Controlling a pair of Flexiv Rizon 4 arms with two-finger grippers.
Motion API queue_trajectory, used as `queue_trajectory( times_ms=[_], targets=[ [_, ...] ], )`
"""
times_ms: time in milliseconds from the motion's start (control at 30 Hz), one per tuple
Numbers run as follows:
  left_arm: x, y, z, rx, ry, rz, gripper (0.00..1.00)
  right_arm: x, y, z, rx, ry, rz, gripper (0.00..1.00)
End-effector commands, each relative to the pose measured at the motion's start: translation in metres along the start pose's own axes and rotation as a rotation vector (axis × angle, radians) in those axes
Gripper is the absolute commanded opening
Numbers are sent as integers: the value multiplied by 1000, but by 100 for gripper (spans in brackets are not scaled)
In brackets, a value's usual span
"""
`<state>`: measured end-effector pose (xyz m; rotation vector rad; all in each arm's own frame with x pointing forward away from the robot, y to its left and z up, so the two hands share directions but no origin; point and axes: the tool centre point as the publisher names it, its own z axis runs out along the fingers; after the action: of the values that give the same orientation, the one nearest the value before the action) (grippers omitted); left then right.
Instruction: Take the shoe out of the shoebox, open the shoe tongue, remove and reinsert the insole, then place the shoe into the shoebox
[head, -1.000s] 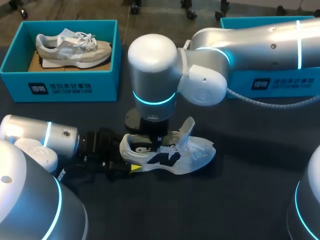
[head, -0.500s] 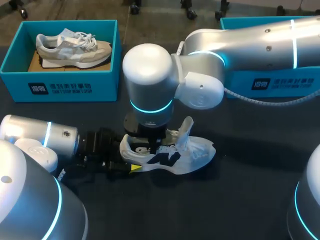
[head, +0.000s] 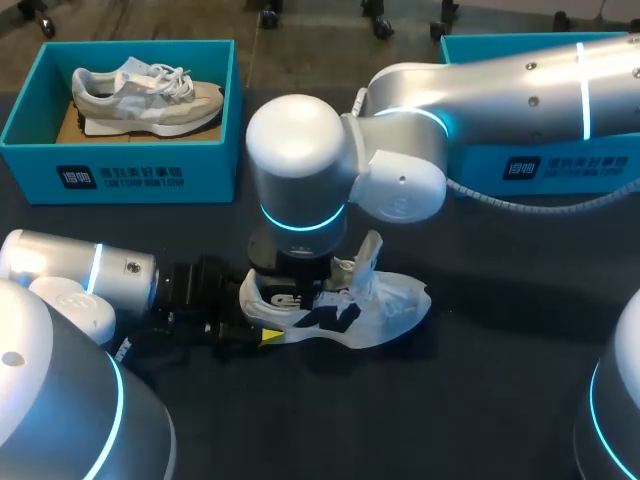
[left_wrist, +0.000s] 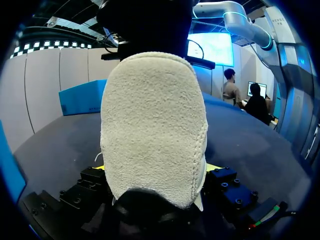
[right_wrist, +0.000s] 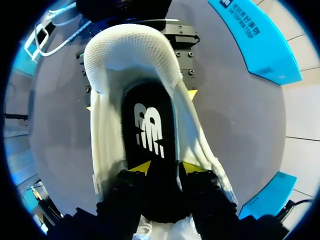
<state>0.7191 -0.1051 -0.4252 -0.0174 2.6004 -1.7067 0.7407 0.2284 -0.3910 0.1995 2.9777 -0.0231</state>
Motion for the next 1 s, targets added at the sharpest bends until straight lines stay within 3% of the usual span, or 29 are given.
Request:
queue_trajectory(
  times_ms=[33,267,400,633,1000],
  targets=[
    [1,0,1,0,-2,2,0,-2,3,12,-7,33,-13,37],
    [1,0,1,0,-2,2,0,7,7,27,-14,86,-7,31],
    [1,0,1,0,-2,2,0,13,5,35,-6,114,11,0],
    [1,0,1,0,-2,2,0,20,-3,32,8,134,50,0],
    [1,0,1,0,-2,2,0,20,-25,-9,7,129,88,0]
  ],
)
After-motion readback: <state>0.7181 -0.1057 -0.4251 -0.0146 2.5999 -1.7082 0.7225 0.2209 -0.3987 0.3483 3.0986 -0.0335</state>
